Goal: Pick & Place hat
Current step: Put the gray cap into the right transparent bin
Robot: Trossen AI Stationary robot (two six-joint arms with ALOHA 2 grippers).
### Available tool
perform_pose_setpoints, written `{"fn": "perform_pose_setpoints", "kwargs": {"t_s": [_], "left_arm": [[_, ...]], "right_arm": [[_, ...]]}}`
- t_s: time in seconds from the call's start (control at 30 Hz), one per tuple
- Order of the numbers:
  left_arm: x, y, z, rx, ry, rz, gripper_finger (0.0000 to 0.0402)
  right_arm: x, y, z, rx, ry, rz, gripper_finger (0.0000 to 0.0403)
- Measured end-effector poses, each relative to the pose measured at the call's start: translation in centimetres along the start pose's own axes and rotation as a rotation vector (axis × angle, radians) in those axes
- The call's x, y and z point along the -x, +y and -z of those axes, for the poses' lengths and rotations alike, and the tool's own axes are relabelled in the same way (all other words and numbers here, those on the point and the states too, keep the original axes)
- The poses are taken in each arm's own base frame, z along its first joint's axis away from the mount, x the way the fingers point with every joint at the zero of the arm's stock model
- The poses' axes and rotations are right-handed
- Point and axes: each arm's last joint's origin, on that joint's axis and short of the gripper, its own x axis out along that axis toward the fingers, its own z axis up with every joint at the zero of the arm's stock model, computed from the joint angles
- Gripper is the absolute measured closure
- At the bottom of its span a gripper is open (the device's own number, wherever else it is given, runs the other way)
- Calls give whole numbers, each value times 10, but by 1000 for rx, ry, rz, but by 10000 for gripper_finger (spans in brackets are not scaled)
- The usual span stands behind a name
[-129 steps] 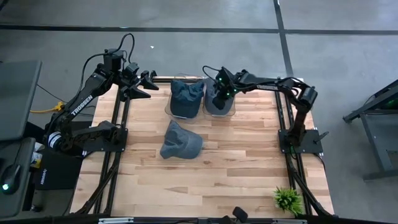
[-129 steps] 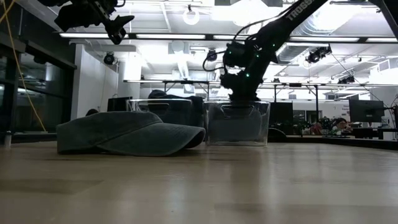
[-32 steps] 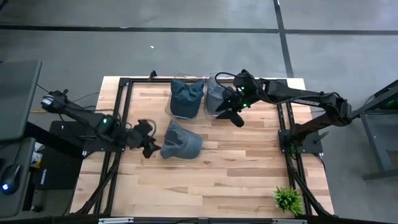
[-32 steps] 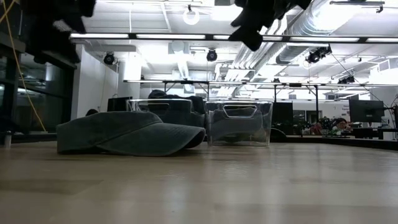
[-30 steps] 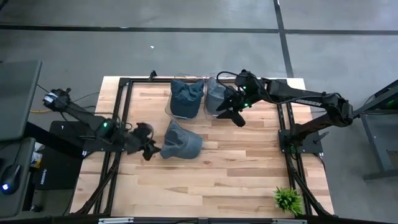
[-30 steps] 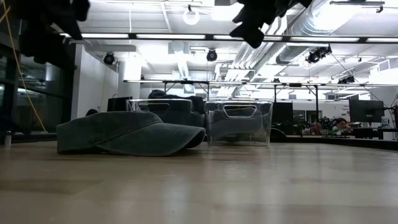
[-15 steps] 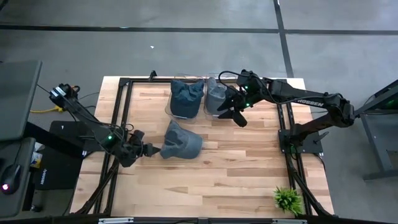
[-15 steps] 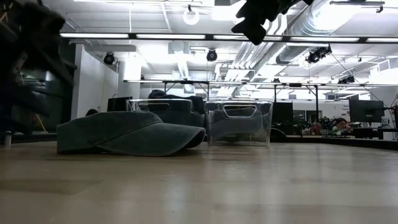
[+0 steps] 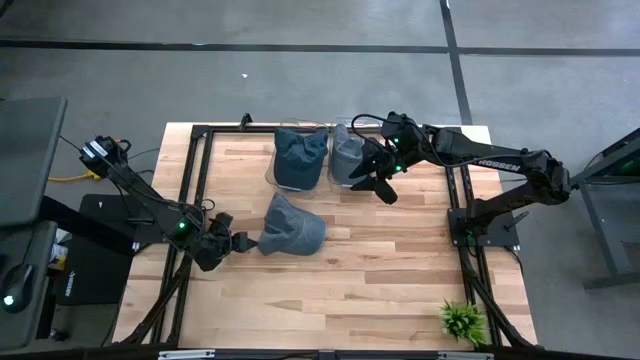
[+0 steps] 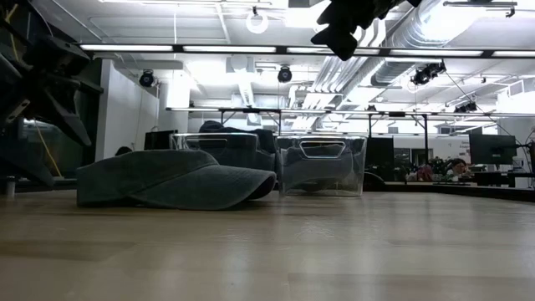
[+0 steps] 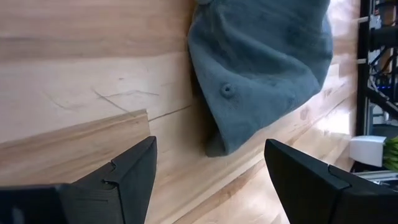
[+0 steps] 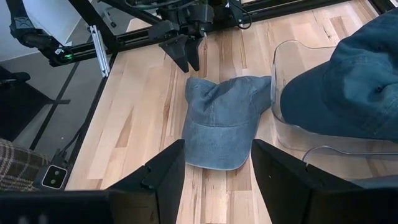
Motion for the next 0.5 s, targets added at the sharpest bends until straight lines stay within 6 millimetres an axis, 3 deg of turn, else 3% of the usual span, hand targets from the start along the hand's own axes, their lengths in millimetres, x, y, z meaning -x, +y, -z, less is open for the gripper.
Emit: {"fn": "perform_pose_setpoints", "kwargs": {"t_s": [0.5], "left_arm": [[-31, 4, 20, 43, -75, 27, 128]], "right_arm": [[0, 0, -1, 12, -7, 0, 224]]}}
